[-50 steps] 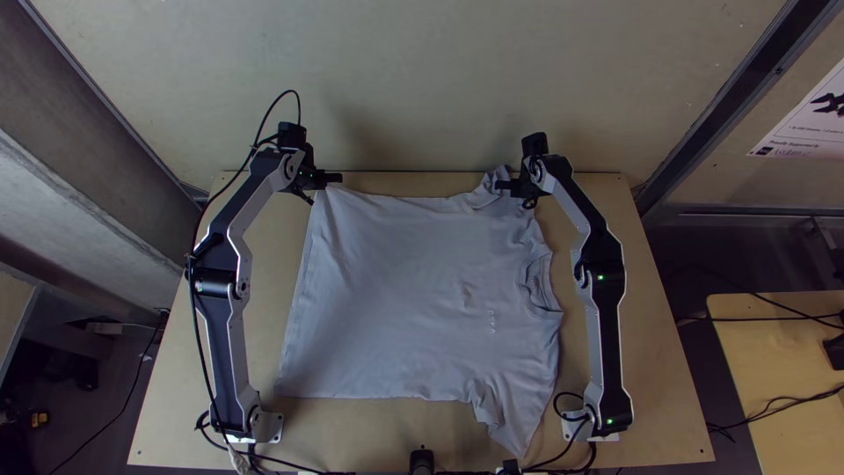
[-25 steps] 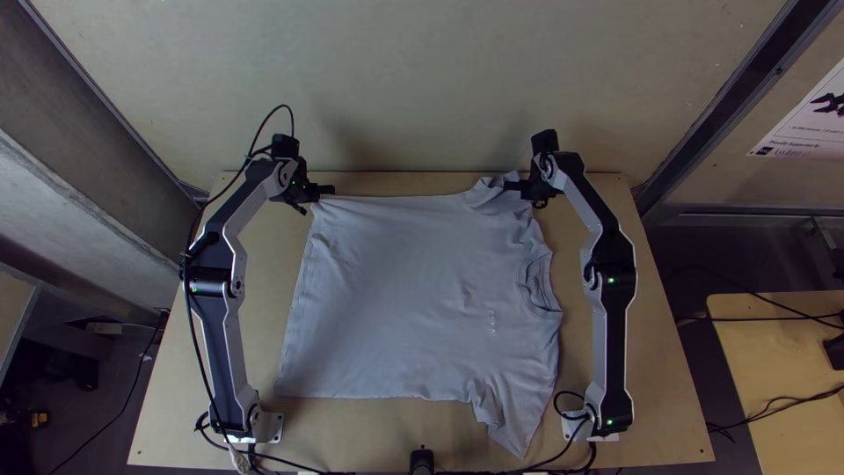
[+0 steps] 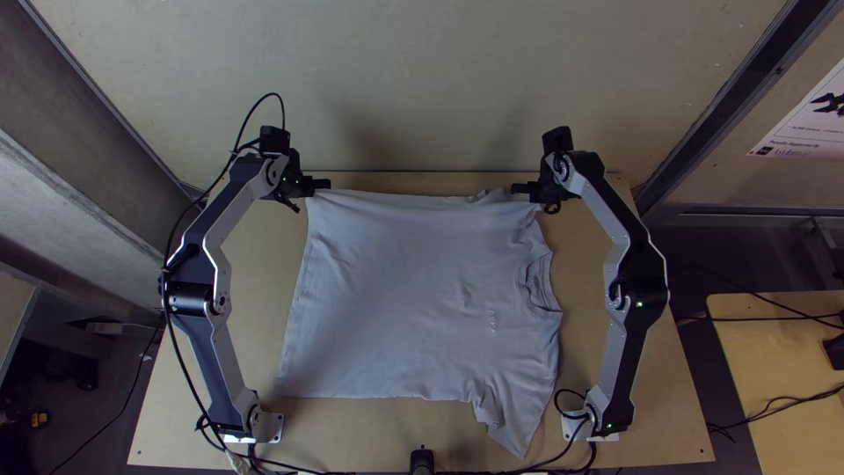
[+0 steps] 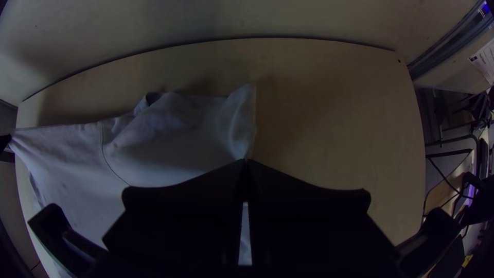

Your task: Fold the t-shirt

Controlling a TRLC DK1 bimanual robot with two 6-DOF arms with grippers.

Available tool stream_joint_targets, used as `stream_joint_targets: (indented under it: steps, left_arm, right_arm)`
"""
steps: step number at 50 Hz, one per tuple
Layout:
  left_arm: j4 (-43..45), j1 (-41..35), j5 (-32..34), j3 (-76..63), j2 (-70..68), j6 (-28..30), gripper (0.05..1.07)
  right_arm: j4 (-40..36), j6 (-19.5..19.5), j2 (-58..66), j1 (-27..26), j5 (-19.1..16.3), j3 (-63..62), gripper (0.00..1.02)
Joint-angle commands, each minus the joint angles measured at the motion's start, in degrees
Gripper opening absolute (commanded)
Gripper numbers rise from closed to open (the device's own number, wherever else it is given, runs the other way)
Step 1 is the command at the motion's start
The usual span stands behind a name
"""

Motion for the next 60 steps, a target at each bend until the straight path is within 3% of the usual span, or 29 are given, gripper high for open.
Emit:
stream_joint_targets:
  steps: [1,16,43,60]
  left_arm:
    - [-0.23,-0.07,0.25,-3.68,-3.11,-0.80,0.08]
    - [6.01,-0.07,0.25,-18.35,-9.44,-0.36,0.08]
    - [9.62,-0.34,0.25,-36.99,-23.59,0.87,0.08]
    - [13.66,-0.87,0.25,-48.68,-26.84,0.87,0.08]
  right_arm:
    - [-0.61,-0.46,-4.26,0.46,0.30,-4.14,0.02]
    - [0.97,0.07,-13.14,2.31,0.30,-16.36,0.02]
    - [3.34,1.83,-28.96,5.56,1.27,-38.77,0.02]
    - [6.68,3.32,-33.62,6.79,3.29,-50.99,0.02]
